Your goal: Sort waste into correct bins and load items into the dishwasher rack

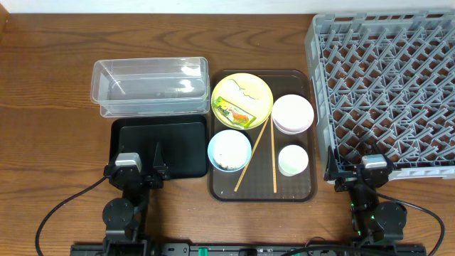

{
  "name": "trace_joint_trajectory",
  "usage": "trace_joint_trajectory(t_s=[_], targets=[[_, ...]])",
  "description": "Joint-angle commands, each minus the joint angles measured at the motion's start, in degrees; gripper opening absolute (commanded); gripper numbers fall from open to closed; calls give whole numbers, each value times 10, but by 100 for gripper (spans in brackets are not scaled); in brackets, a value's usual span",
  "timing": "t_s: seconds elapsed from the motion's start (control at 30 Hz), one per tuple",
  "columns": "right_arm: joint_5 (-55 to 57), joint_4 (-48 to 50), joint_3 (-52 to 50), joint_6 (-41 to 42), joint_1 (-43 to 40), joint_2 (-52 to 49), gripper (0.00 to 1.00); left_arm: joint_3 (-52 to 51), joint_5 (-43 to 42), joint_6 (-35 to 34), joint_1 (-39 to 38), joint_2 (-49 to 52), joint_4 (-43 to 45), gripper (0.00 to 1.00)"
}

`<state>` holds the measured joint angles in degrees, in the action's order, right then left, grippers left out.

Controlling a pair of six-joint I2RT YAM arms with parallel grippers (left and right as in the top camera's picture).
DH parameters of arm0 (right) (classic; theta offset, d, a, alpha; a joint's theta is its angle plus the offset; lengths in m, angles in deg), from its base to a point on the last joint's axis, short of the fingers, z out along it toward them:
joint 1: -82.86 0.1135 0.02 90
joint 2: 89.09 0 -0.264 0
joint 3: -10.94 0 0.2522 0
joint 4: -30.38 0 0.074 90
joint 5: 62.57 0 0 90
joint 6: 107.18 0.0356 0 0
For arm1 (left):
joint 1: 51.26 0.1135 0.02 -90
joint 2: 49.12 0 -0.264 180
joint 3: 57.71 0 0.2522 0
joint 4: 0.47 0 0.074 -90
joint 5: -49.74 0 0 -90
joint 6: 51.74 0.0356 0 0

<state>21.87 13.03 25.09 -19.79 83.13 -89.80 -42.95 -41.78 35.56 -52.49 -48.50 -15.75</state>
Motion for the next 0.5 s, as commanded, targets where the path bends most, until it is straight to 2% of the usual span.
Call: trace_joint_trajectory(t_s=[0.0,0.33,0.47], targets=[[-3,-2,-1,-7,-6,3,99,-8,7,7,2,-4,-25,90],[-3,-2,-1,-6,-6,3,99,-8,7,7,2,-4,-25,90],[-2,-1,0,30,-6,3,99,-7,7,-10,2,-2,-26,90]])
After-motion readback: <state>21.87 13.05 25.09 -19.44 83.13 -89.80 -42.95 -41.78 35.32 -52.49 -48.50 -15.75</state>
